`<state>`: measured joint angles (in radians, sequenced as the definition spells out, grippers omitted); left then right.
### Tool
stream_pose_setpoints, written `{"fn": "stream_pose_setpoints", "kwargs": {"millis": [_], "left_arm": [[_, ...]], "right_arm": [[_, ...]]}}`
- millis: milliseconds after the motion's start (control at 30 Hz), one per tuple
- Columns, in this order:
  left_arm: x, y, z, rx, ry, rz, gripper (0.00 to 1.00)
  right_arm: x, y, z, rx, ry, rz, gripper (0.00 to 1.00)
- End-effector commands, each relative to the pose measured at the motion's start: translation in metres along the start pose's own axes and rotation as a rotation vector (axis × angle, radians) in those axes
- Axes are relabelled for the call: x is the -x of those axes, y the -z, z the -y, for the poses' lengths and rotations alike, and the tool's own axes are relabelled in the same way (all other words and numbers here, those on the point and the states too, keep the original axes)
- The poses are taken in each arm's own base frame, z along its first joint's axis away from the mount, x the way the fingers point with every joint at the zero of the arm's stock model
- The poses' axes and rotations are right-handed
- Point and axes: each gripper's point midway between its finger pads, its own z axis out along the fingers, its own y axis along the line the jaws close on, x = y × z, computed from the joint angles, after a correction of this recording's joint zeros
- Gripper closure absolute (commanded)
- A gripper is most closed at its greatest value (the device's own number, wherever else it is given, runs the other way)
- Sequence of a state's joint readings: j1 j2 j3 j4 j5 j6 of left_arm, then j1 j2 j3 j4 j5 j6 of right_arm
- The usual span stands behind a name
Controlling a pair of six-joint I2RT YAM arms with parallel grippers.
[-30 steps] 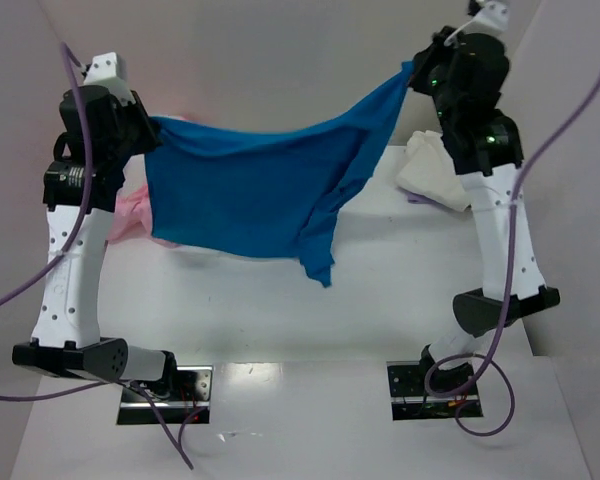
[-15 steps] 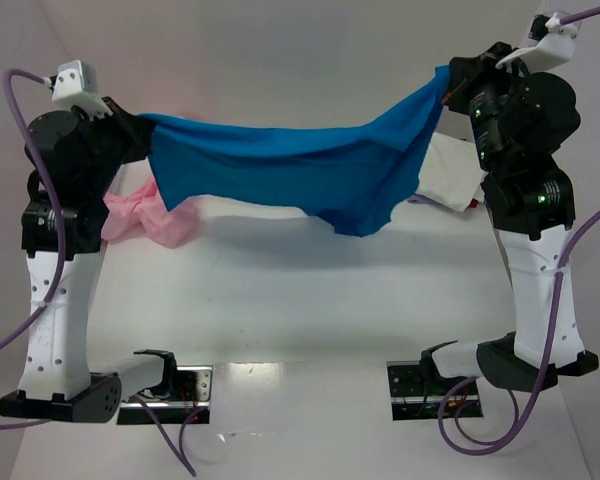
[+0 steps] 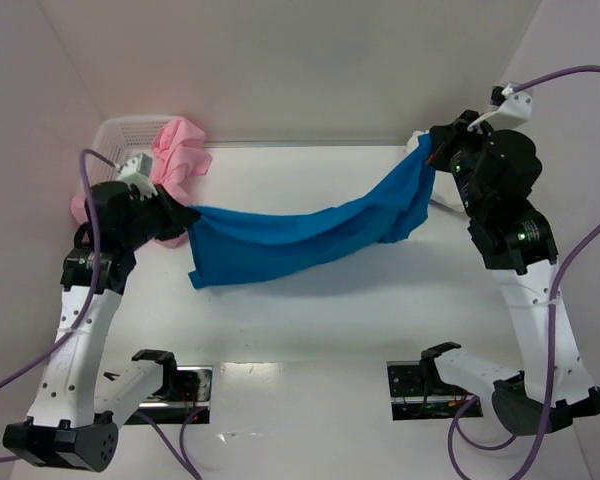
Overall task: Fold and stack the t-shirts
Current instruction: Flatten out the tshirt
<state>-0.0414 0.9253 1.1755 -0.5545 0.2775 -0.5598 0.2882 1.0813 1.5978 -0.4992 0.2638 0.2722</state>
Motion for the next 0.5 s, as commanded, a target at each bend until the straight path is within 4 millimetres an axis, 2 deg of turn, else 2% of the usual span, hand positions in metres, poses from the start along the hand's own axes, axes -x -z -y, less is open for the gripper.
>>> {"fn": "stream_pose_setpoints", "kwargs": {"millis": [0, 33, 67, 133, 167, 200, 233, 300, 333, 367, 400, 467], "left_arm": [[-0.049, 0.006, -0.009, -0.012, 0.071, -0.132, 1.0], [-0.057, 0.004, -0.012, -0.016, 0.079, -0.157, 1.0], [-0.076, 0.0, -0.013, -0.022, 0.114, -0.21, 1.0], [-0.091, -0.003, -0.015, -0.025, 0.137, -0.249, 1.0], [-0.101, -0.007, -0.023, -0.004, 0.145, -0.266, 1.0], [-0.102, -0.012, -0.025, -0.002, 0.16, -0.266, 1.0], [-0.102, -0.014, -0.025, -0.001, 0.171, -0.266, 1.0], [-0.102, -0.022, -0.014, -0.063, 0.219, -0.289, 1.0], [-0.102, -0.026, 0.0, -0.137, 0.272, -0.32, 1.0], [-0.1, -0.023, 0.017, -0.213, 0.319, -0.359, 1.0], [-0.096, -0.025, 0.025, -0.242, 0.367, -0.375, 1.0], [-0.094, -0.019, 0.041, -0.319, 0.407, -0.419, 1.0]], "right_arm": [[-0.019, -0.011, -0.004, 0.026, -0.012, -0.014, 1.0], [-0.022, -0.017, -0.004, 0.024, -0.01, -0.021, 1.0], [-0.027, -0.023, -0.006, 0.031, -0.009, -0.028, 1.0], [-0.036, -0.03, -0.007, 0.039, -0.007, -0.038, 1.0], [-0.037, -0.031, -0.008, 0.041, -0.008, -0.034, 1.0], [-0.051, -0.04, -0.006, 0.03, 0.0, -0.066, 1.0], [-0.052, -0.044, -0.006, 0.03, 0.001, -0.068, 1.0], [-0.059, -0.051, -0.008, 0.034, 0.004, -0.084, 1.0], [-0.064, -0.055, -0.008, 0.033, 0.005, -0.088, 1.0], [-0.065, -0.059, -0.007, 0.025, 0.005, -0.084, 1.0], [-0.062, -0.06, -0.007, 0.029, 0.014, -0.072, 1.0], [-0.07, -0.067, -0.004, 0.012, 0.029, -0.09, 1.0]]}}
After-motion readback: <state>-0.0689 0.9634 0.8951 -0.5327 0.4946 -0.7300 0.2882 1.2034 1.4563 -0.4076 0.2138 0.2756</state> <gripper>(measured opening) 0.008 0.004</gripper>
